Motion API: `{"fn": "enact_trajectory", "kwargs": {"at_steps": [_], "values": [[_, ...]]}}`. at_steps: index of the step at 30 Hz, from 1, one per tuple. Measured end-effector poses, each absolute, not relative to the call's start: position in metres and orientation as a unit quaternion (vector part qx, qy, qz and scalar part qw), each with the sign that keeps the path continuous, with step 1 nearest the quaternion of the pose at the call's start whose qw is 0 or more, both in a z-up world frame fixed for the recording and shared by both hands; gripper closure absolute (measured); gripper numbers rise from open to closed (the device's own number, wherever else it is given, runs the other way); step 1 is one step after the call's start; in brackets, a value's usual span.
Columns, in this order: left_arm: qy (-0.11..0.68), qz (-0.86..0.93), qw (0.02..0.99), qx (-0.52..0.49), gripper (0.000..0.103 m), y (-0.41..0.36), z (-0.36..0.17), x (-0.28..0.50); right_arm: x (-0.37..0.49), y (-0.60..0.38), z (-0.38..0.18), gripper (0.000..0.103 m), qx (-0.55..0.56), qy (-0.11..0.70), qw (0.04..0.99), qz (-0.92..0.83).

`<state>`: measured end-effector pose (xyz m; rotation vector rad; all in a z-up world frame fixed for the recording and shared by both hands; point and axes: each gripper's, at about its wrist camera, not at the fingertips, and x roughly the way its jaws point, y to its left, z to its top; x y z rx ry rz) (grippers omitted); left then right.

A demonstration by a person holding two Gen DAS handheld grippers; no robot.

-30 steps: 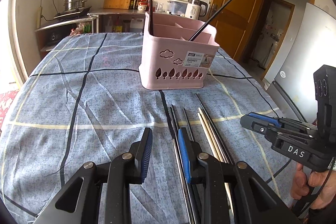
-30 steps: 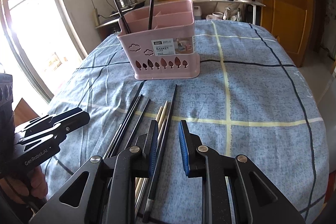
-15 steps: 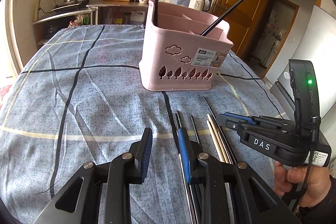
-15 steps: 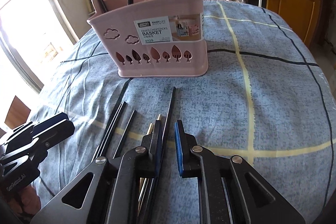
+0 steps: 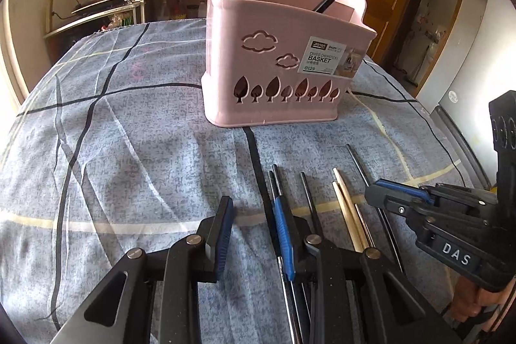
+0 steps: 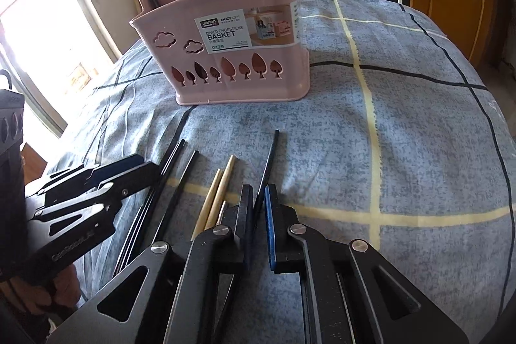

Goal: Organize utensils
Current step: 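Grasp a black chopstick with the left tool while the right tool grasps another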

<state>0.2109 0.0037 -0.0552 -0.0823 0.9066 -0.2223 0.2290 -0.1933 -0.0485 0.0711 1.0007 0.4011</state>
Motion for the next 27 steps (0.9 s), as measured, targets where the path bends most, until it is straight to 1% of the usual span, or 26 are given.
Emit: {"fn": "enact_trajectory", "kwargs": {"at_steps": [3,7,12,13,14,16,27], "values": [[0.436,-0.105,0.893,-0.034,0.074,-0.001,-0.055,0.210,0.227,-0.198,-0.049,0.096,0.040,0.477,0.857,0.192],[0.435,-0.104,0.894,-0.016,0.069,-0.008,-0.056,0.207,0.225,-0.201,-0.049,0.096,0.043,0.477,0.857,0.191],[0.433,-0.097,0.896,0.008,0.068,-0.017,-0.057,0.205,0.223,-0.204,-0.049,0.096,0.045,0.476,0.857,0.190],[0.433,-0.090,0.897,0.018,0.073,-0.020,-0.057,0.206,0.222,-0.204,-0.049,0.096,0.045,0.476,0.858,0.189],[0.432,-0.083,0.897,0.029,0.083,-0.022,-0.057,0.206,0.222,-0.204,-0.049,0.096,0.045,0.476,0.858,0.188],[0.433,-0.076,0.897,0.034,0.096,-0.024,-0.056,0.208,0.223,-0.204,-0.049,0.096,0.044,0.477,0.858,0.187],[0.452,-0.068,0.888,-0.048,0.096,0.017,-0.054,0.218,0.225,-0.207,-0.048,0.096,0.042,0.487,0.855,0.174]]}}
